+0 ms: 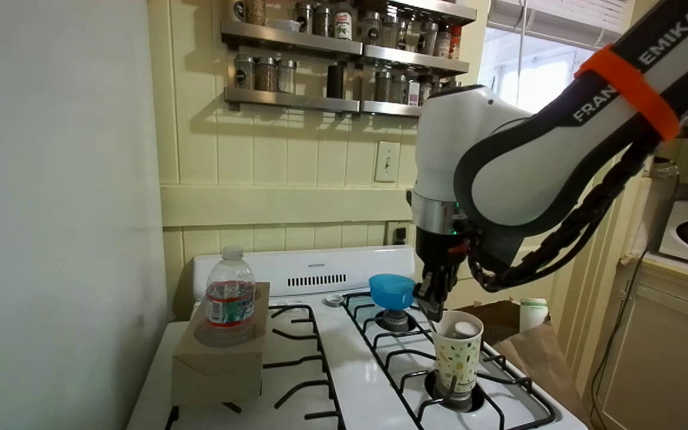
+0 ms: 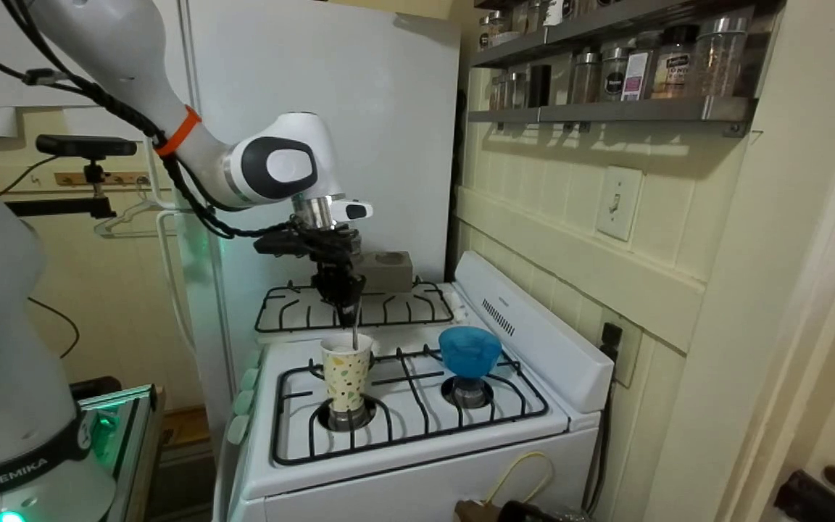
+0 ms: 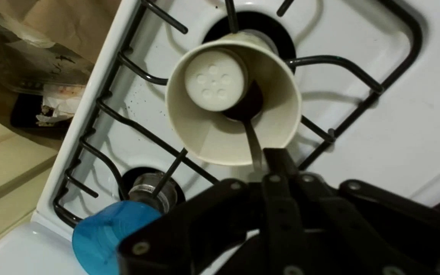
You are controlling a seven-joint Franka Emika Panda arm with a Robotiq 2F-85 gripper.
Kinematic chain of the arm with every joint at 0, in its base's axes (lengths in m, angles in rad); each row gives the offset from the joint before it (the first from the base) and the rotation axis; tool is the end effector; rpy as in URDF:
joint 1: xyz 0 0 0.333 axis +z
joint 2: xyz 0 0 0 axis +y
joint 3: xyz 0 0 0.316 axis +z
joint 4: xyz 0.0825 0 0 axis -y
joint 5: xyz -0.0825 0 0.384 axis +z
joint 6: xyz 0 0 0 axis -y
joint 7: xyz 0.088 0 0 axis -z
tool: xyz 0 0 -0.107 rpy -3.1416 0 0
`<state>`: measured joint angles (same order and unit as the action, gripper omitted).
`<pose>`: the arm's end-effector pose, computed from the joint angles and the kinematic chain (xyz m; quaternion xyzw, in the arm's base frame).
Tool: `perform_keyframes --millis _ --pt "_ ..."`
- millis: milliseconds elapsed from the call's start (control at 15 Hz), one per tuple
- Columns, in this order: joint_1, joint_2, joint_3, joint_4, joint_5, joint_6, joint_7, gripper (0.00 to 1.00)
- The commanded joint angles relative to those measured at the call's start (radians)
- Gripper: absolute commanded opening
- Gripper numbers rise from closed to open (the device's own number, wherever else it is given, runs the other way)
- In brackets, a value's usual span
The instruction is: Put the glass jar in the coffee cup.
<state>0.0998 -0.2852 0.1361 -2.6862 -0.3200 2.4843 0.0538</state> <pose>0.3956 0.0941 0.3312 0.9696 0.2092 0.0543 0.1146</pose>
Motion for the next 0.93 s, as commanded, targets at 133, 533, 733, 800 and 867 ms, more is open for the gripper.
perform_keyframes --millis 133,533,733,800,867 --pt "0.038 -0.216 0.035 -0.097 0.059 -0.034 0.015 0.12" --pt "0.151 -0.305 0.012 -0.101 0.095 0.007 -0.211 0.60" --pt "0.140 -0.268 0.027 -0.054 0.082 -0.012 -0.216 0.58" --pt "0.151 -0.280 0.026 -0.052 0.082 -0.012 -0.242 0.67" --pt "0.156 -0.288 0.026 -0.052 0.081 -0.012 -0.256 0.74"
